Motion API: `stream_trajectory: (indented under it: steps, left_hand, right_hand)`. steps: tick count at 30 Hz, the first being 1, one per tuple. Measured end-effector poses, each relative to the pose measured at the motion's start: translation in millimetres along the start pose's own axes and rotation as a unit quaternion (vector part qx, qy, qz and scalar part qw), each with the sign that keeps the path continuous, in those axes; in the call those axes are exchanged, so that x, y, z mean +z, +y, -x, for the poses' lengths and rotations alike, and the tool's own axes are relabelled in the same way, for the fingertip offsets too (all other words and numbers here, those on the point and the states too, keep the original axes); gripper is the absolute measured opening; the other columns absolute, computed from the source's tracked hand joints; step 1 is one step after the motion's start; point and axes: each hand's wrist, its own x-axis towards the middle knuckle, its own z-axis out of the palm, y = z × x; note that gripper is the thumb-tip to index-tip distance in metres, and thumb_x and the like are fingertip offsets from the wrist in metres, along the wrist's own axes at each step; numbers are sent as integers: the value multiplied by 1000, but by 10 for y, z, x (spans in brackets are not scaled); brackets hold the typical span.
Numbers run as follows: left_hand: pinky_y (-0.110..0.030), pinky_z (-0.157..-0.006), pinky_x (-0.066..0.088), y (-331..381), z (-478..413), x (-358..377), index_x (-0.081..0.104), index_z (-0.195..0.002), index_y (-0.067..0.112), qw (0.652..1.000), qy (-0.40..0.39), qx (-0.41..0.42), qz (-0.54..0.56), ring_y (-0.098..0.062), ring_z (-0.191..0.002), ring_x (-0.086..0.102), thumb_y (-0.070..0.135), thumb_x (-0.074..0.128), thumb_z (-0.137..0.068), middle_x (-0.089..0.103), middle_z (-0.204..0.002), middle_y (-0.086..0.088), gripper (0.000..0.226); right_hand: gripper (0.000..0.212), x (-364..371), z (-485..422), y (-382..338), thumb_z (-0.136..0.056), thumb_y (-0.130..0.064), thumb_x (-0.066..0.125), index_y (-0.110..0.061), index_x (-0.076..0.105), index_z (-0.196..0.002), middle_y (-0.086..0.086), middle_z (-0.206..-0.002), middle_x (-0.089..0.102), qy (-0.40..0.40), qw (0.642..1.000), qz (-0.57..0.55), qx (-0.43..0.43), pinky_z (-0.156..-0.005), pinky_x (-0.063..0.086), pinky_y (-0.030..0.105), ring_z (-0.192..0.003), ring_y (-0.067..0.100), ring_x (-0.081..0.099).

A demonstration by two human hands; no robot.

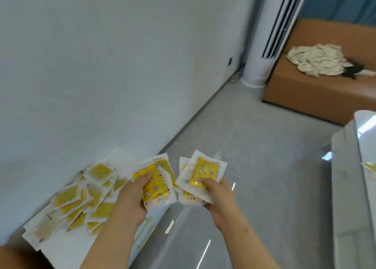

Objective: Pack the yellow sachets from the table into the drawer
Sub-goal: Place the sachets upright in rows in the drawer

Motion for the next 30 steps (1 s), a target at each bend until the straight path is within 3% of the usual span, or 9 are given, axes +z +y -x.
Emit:
stream_trajectory:
  steps: [2, 4, 7, 10, 13, 17, 22, 26, 30]
  left_hand:
    - [-39, -58, 58, -325, 114, 387, 60, -110, 12, 999, -28, -8, -44, -25, -81, 65, 10, 58, -90, 68, -95, -10, 21]
    - [-37, -49, 57, -701, 289, 821, 62, -102, 13, 994, -67, -26, -84, -24, -78, 65, 10, 58, -90, 69, -86, -8, 12]
    - [-36, -47, 57, -1363, 646, 1548, 62, -92, 15, 981, -124, -53, -140, -23, -67, 67, 10, 58, -90, 71, -67, -5, 7]
    - [-37, -42, 56, -2179, 1044, 2249, 64, -99, 12, 966, -175, -69, -180, -20, -55, 69, 9, 59, -89, 73, -71, -7, 11]
    - [-42, -51, 58, -2989, 1478, 2828, 63, -110, 10, 950, -212, -91, -212, -22, -63, 70, 9, 61, -88, 71, -88, -11, 22]
    - [-42, -51, 58, -3844, 2033, 3493, 61, -113, 10, 928, -249, -115, -252, -26, -73, 68, 9, 61, -88, 70, -90, -11, 26]
    - [-42, -48, 57, -4667, 2487, 4210, 58, -115, 9, 902, -283, -106, -310, -27, -74, 67, 8, 62, -86, 69, -92, -12, 29]
    - [-45, -59, 58, -5267, 2652, 4783, 56, -116, 9, 879, -300, -118, -352, -28, -76, 67, 8, 65, -85, 69, -94, -14, 32]
    - [-47, -74, 55, -5792, 2741, 5506, 57, -101, 12, 861, -326, -113, -373, -30, -79, 66, 9, 65, -85, 68, -91, -13, 18]
  right_hand:
    - [26, -521, 158, -44, -89, -6, 52, -17, 60, -111, 7, -102, 71, 44, 999, -27, -12, -70, 55, 35, -91, 24, 68]
    - [26, -1092, 352, -95, -89, -6, 52, -16, 60, -112, 7, -103, 71, 84, 995, -53, -27, -69, 54, 34, -92, 25, 68]
    - [25, -2037, 694, -151, -89, -6, 52, -15, 60, -111, 7, -103, 70, 144, 984, -88, -48, -70, 54, 35, -91, 26, 67]
    - [25, -3075, 1085, -176, -89, -7, 53, -17, 59, -112, 6, -103, 70, 199, 971, -109, -69, -77, 53, 39, -93, 26, 67]
    - [24, -4046, 1510, -217, -89, -7, 54, -18, 59, -110, 7, -102, 69, 242, 958, -126, -87, -76, 53, 40, -93, 27, 66]
    - [15, -5134, 2024, -273, -89, -8, 56, -21, 58, -97, 5, -97, 68, 290, 940, -144, -103, -73, 51, 38, -87, 25, 64]
    - [15, -6164, 2351, -247, -87, -10, 58, -22, 62, -97, 6, -103, 69, 335, 921, -173, -97, -85, 50, 45, -99, 30, 64]
    - [17, -6865, 2466, -246, -87, -10, 58, -20, 62, -100, 8, -104, 69, 361, 903, -213, -90, -68, 49, 34, -92, 27, 64]
    - [13, -7636, 2469, -464, -87, -9, 58, -17, 61, -97, 11, -101, 68, 387, 890, -220, -100, -67, 51, 34, -88, 28, 64]
